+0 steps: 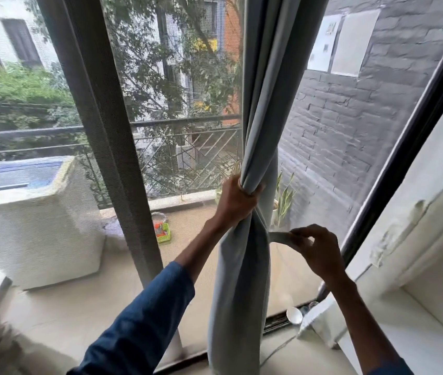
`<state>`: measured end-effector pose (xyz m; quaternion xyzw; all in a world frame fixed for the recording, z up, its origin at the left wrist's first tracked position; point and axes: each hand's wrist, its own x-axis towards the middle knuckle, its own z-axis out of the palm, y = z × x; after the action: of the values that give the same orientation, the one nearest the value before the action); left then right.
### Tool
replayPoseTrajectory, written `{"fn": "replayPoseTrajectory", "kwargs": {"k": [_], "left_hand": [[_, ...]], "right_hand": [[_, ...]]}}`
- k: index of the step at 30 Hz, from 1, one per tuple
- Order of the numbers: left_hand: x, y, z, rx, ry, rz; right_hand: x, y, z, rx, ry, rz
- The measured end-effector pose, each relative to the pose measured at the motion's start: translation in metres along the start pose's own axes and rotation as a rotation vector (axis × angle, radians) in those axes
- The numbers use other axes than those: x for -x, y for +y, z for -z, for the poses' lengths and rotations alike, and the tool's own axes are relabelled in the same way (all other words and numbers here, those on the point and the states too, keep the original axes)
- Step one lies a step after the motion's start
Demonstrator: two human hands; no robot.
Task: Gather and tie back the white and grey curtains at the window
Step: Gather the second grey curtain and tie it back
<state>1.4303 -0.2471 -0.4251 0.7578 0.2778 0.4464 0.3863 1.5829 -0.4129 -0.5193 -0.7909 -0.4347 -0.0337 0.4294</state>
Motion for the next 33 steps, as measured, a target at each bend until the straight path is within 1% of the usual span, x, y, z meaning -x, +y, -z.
{"fn": "replayPoseTrajectory", "kwargs": {"k": [2,4,6,7,11,14,17,19,21,23,26,28,33], "left_hand": [[0.004,0.0,0.002,0.016,-0.037,-0.008],[0.011,0.002,0.004,0.037,-0.092,-0.01],[0.019,0.005,0.006,0.066,-0.161,-0.015],[0.022,0.007,0.008,0.083,-0.202,-0.022],[0.031,0.004,0.019,0.124,-0.332,-0.012],[0.028,-0.005,0.031,0.127,-0.387,0.044],[0.028,-0.01,0.043,0.082,-0.416,0.098],[0.027,-0.011,0.05,0.046,-0.433,0.135],[0.024,-0.011,0.054,0.042,-0.476,0.162],[0.023,-0.01,0.056,0.042,-0.524,0.182],[0.023,-0.012,0.056,0.049,-0.571,0.183],[0.025,-0.013,0.053,0.038,-0.572,0.166],[0.027,-0.01,0.046,0.035,-0.537,0.124]], "right_hand": [[0.001,0.004,-0.002,0.119,0.071,0.071],[0.001,-0.002,-0.004,0.177,0.124,0.051],[-0.005,-0.01,-0.008,0.121,0.131,-0.021],[-0.01,-0.014,-0.011,0.068,0.128,-0.024],[-0.023,-0.035,-0.032,-0.148,0.098,0.123],[-0.023,-0.048,-0.054,-0.293,-0.06,0.111],[-0.024,-0.046,-0.07,-0.526,-0.329,0.08],[-0.023,-0.04,-0.076,-0.755,-0.525,-0.007],[-0.025,-0.041,-0.072,-0.846,-0.616,-0.152],[-0.031,-0.047,-0.064,-0.796,-0.681,-0.239],[-0.044,-0.06,-0.043,-0.701,-0.849,-0.28],[-0.051,-0.065,-0.035,-0.576,-0.949,-0.294],[-0.056,-0.071,-0.027,-0.295,-1.0,-0.367]]}}
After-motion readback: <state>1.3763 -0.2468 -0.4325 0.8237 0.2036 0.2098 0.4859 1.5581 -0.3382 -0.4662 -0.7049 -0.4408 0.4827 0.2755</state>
